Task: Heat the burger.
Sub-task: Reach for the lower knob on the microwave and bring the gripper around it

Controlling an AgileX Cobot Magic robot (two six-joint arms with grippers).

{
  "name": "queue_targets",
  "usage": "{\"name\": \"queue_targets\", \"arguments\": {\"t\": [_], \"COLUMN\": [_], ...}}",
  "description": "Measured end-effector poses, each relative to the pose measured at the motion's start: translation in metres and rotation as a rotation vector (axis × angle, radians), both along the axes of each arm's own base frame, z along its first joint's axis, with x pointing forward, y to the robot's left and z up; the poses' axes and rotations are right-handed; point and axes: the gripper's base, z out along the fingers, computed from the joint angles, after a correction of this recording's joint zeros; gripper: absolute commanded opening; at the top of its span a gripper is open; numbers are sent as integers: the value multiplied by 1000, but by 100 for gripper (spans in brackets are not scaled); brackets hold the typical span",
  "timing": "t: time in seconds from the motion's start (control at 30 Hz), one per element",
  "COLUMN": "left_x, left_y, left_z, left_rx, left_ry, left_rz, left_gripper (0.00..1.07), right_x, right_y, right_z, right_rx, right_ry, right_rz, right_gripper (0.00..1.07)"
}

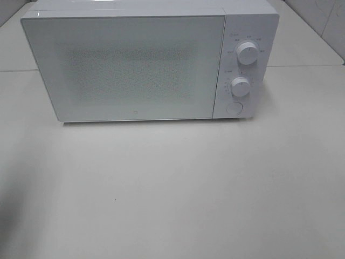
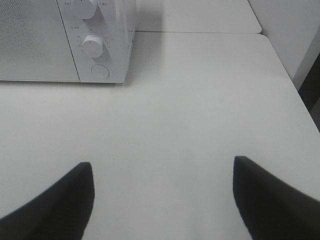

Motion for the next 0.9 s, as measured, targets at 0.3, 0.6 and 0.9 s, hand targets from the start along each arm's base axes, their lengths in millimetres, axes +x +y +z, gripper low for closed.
{"name": "queue_targets", "arguments": {"t": [0.3, 0.6, 0.9], "left_x": [-35, -75, -110], "left_y": [3, -1, -3], "left_z": [4, 19, 29], "left_rx": [24, 13, -5], "left_ry": [-111, -279, -465], "left_rz": [0, 33, 74], "left_gripper": [102, 102, 102], "right_x": [0, 0, 0], "right_y": [0, 0, 0], "right_z": [0, 0, 0], "right_rx": [0, 0, 0], "right_ry": [0, 0, 0], "right_rz": [0, 0, 0], "right_gripper": [76, 76, 76]}}
